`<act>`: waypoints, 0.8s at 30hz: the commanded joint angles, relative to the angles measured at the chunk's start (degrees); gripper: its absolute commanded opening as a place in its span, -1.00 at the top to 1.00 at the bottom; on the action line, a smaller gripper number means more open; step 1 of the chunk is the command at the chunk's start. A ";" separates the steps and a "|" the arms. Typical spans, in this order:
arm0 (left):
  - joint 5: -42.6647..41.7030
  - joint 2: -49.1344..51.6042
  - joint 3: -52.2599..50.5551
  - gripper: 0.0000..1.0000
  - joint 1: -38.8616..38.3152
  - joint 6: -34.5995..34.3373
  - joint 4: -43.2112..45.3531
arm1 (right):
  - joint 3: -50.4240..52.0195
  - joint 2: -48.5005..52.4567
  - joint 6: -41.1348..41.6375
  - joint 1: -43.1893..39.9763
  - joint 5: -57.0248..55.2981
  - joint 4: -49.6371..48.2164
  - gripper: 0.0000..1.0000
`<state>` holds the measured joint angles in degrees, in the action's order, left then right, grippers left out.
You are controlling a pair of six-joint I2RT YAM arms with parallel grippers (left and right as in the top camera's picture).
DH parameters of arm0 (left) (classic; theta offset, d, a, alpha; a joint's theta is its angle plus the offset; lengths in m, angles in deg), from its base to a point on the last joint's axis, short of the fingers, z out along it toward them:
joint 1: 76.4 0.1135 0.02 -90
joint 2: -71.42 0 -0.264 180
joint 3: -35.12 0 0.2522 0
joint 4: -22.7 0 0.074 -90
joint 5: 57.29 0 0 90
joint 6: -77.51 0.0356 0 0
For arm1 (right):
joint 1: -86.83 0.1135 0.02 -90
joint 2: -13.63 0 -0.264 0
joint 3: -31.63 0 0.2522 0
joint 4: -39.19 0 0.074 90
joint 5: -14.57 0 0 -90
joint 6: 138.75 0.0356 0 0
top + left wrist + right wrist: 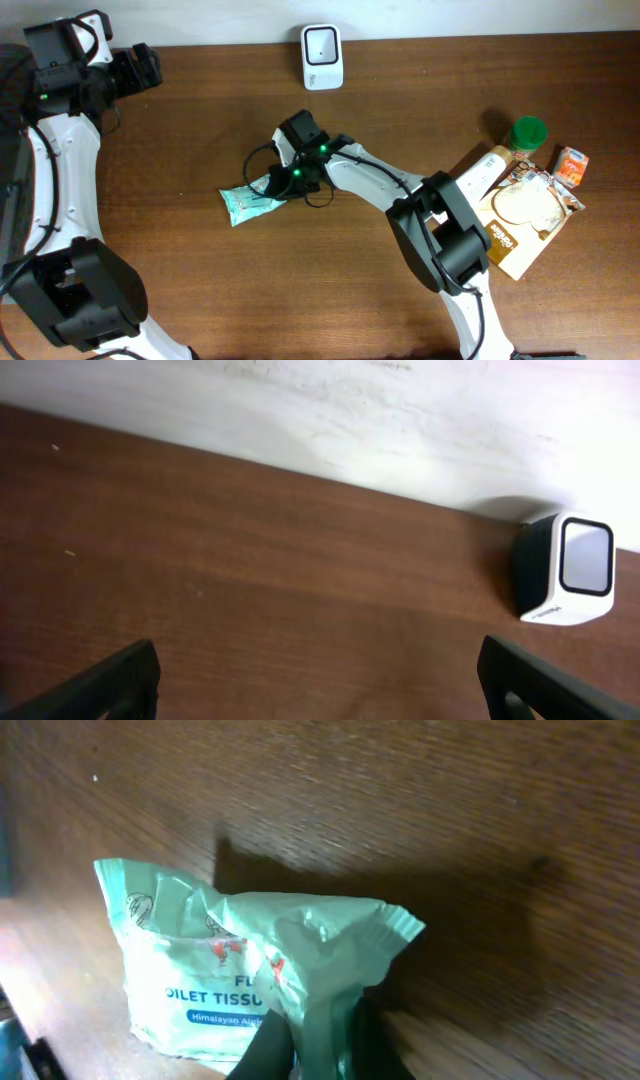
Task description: Scan the item barcode
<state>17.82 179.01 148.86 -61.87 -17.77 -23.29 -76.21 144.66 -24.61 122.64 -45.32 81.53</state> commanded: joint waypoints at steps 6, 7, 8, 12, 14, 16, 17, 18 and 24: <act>-0.09 0.39 0.57 -0.98 -0.11 1.07 -0.22 | 2.23 1.84 -0.26 -1.73 -4.85 2.71 0.92; -0.09 0.39 0.57 -0.98 -0.11 1.07 -0.22 | 2.23 0.42 -1.22 -1.95 -4.87 2.82 0.92; -0.09 0.39 0.57 -0.98 -0.11 1.07 -0.20 | 2.23 -1.44 -1.90 -2.14 -5.70 3.45 0.92; -0.09 0.37 0.57 -0.98 -0.11 1.07 -0.20 | 2.23 -9.20 -5.07 -1.88 -16.83 8.31 0.92; -0.09 0.39 0.57 -0.98 -0.11 1.07 -0.20 | 2.23 -12.31 -6.16 -1.20 -22.47 10.45 0.92; -0.09 0.37 0.57 -0.98 -0.11 1.07 -0.22 | 2.23 -14.51 -6.12 -0.48 -28.09 12.63 0.92; -0.09 0.39 0.57 -0.98 -0.11 1.07 -0.22 | 2.23 -15.39 -6.08 -0.13 -30.69 13.86 0.92; -0.09 0.37 0.57 -0.99 -0.11 1.07 -0.22 | 2.23 -15.87 -5.75 0.13 -32.37 14.71 0.92; -0.31 0.39 0.57 -0.98 -0.11 1.07 -4.96 | 2.23 -17.00 -4.13 0.24 -45.64 19.78 0.92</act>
<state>17.80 179.01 148.86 -61.87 -17.66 -25.85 -74.42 129.07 -29.46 122.57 -79.30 99.80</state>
